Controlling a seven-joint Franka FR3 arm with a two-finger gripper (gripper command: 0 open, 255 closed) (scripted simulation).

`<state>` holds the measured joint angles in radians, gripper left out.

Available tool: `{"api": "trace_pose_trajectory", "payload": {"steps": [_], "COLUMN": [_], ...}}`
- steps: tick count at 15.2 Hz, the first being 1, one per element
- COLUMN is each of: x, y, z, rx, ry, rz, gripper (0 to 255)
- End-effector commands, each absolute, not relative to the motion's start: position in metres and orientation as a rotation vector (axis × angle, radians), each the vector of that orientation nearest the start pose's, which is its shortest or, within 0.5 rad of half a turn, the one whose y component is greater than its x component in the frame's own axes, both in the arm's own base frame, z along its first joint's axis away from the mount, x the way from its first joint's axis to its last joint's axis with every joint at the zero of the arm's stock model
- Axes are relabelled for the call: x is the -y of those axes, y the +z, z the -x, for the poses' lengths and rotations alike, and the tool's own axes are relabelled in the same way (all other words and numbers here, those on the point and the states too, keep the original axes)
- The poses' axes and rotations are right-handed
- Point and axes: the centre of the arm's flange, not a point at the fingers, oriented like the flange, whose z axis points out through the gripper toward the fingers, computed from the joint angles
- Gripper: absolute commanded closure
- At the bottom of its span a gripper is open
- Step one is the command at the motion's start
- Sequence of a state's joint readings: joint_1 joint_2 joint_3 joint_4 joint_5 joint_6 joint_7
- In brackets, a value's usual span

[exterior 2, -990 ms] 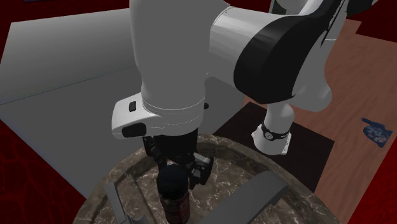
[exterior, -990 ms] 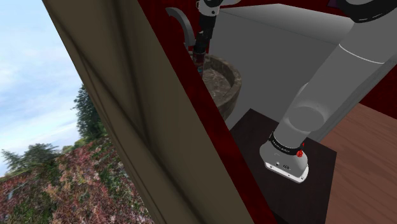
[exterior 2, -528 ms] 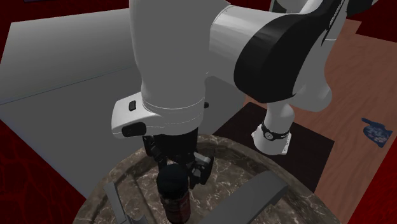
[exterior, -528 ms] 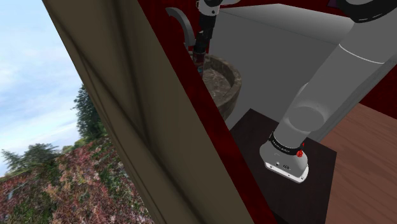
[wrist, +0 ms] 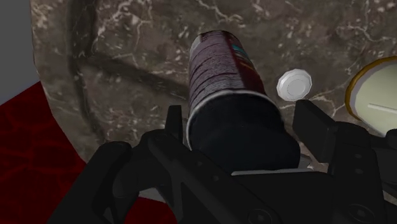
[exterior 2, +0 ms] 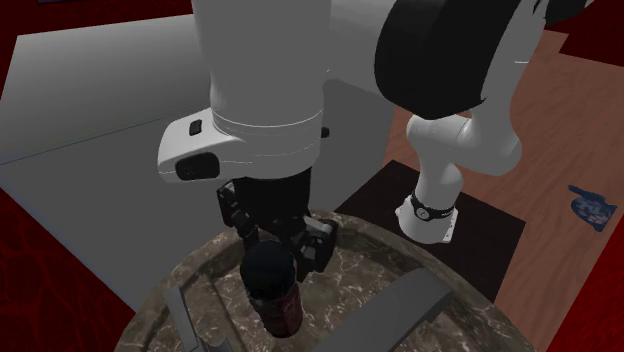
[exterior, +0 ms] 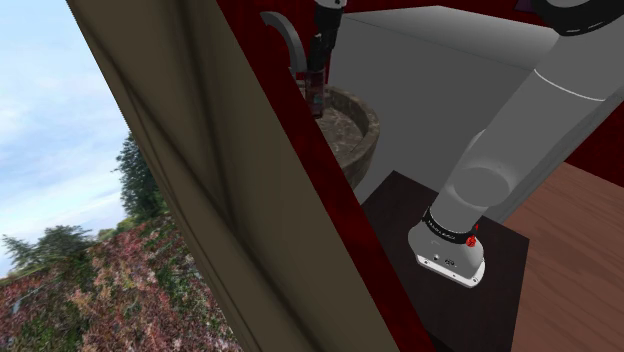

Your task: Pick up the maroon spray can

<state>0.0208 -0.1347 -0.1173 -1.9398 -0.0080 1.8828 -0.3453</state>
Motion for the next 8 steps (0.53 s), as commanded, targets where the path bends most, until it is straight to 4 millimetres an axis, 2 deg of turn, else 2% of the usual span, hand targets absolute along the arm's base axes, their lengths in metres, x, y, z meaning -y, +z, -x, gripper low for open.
{"api": "trace_pose_trajectory", "payload": {"steps": [1,6,8], "x": [0.053,0.053,0.053], "y": [0.56,0.586,0.587], "z": [-0.526,-0.526,-0.526], "rx": [0.395,0.395,0.395], "ry": [-0.122,-0.122,-0.122], "rz": [3.123,3.123,3.123], "gripper": [255,255,255]}}
